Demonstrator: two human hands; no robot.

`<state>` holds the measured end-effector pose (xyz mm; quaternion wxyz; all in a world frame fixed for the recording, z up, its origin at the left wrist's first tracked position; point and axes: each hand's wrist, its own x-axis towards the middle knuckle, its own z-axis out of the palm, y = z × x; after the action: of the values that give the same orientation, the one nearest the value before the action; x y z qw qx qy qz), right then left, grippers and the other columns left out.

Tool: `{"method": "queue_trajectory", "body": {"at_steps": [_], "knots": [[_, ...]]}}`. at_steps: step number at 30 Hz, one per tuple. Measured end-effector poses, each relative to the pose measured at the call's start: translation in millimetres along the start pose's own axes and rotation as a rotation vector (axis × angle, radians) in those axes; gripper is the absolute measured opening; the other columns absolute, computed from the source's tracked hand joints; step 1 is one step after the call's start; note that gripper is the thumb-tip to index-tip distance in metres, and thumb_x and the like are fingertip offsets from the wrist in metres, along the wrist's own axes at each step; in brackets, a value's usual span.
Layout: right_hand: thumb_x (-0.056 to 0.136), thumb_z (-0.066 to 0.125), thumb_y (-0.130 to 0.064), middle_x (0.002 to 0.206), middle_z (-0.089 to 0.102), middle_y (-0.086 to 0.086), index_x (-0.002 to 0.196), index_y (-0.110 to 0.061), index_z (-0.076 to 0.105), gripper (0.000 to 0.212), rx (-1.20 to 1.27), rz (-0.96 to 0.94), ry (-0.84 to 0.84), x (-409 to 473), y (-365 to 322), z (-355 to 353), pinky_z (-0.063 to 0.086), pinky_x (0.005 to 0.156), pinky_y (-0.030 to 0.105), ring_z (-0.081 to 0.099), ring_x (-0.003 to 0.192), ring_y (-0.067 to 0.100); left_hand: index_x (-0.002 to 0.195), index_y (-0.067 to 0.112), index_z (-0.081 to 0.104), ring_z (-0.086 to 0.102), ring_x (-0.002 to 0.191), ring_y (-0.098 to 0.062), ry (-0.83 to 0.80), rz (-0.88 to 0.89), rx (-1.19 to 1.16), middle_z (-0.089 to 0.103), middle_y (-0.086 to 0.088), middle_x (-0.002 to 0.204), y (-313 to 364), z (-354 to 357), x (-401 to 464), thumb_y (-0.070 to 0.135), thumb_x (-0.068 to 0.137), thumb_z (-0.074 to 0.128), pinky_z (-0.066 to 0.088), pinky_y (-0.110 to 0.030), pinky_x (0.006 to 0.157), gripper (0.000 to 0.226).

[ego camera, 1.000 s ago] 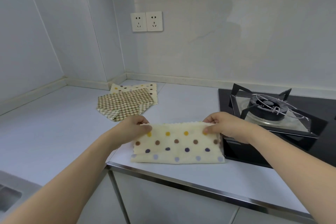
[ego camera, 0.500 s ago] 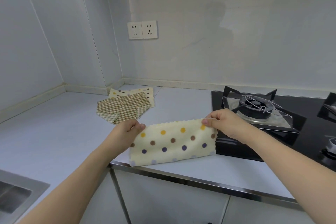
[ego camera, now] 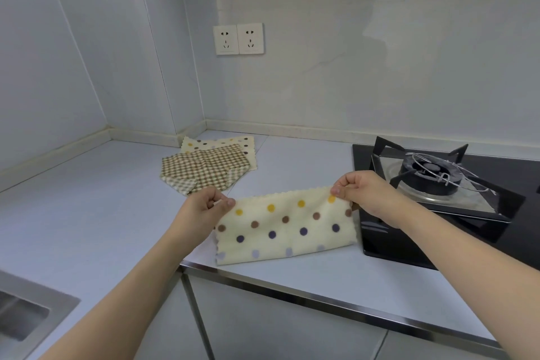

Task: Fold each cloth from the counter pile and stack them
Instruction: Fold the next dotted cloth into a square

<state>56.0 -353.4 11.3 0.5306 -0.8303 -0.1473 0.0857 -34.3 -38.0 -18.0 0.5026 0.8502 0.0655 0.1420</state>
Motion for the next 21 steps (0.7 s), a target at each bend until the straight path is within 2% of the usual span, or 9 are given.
{"method": "queue_trajectory", "body": {"at_steps": [5, 9, 12, 15, 19, 21], "knots": [[0.094, 0.059, -0.018, 0.077, 0.070, 0.003, 0.087, -0.011, 0.067, 0.013, -0.052, 0.016, -0.042, 24.5, 3.2, 6.9, 0.052, 0.068, 0.032, 0.063, 0.070, 0.017, 0.072, 0.014, 0.061, 0.056, 0.054, -0.017, 0.041, -0.079, 0.009, 0.058, 0.004, 0.054, -11.5, 2.9, 10.0, 0.033, 0.089, 0.068, 0.047, -0.036, 0.056, 0.026], [0.095, 0.057, -0.015, 0.078, 0.069, -0.003, 0.089, -0.017, 0.067, 0.012, -0.161, 0.004, -0.027, 46.4, 5.0, 14.2, 0.046, 0.070, 0.027, 0.058, 0.071, 0.014, 0.082, 0.021, 0.061, 0.060, 0.066, -0.016, 0.053, -0.030, 0.171, 0.065, 0.003, 0.071, -14.3, 9.1, 19.6, 0.025, 0.094, 0.060, 0.045, -0.029, 0.060, 0.012], [0.096, 0.047, -0.006, 0.087, 0.066, 0.002, 0.095, -0.015, 0.067, 0.022, -0.262, 0.021, -0.008, 61.6, 5.0, 20.7, 0.044, 0.067, 0.025, 0.055, 0.075, 0.013, 0.084, 0.020, 0.061, 0.058, 0.060, -0.014, 0.036, -0.070, 0.194, 0.063, 0.003, 0.068, -17.9, 12.6, 28.4, 0.023, 0.094, 0.059, 0.046, -0.031, 0.060, 0.011], [0.094, 0.034, 0.004, 0.088, 0.063, 0.002, 0.097, -0.011, 0.067, 0.036, -0.321, 0.044, -0.014, 74.2, 5.7, 25.8, 0.046, 0.064, 0.027, 0.057, 0.079, 0.019, 0.080, 0.019, 0.062, 0.057, 0.055, -0.013, 0.005, -0.098, 0.205, 0.060, 0.003, 0.062, -20.6, 13.2, 36.2, 0.025, 0.089, 0.067, 0.049, -0.037, 0.061, 0.012], [0.091, 0.031, 0.005, 0.093, 0.063, 0.004, 0.096, -0.017, 0.066, 0.042, -0.353, 0.052, -0.017, 85.8, 11.1, 27.3, 0.047, 0.064, 0.029, 0.058, 0.081, 0.019, 0.076, 0.016, 0.061, 0.051, 0.044, 0.000, 0.010, -0.098, 0.184, 0.059, 0.005, 0.058, -20.4, 13.9, 40.6, 0.025, 0.086, 0.071, 0.038, -0.017, 0.048, 0.017], [0.094, 0.037, 0.000, 0.090, 0.063, 0.003, 0.097, -0.017, 0.066, 0.034, -0.340, 0.055, -0.001, 89.9, 16.8, 27.2, 0.047, 0.062, 0.026, 0.057, 0.076, 0.017, 0.077, 0.015, 0.061, 0.050, 0.048, -0.002, 0.032, -0.115, 0.133, 0.057, 0.007, 0.055, -21.7, 14.0, 41.6, 0.024, 0.089, 0.068, 0.039, -0.020, 0.052, 0.017]]}}
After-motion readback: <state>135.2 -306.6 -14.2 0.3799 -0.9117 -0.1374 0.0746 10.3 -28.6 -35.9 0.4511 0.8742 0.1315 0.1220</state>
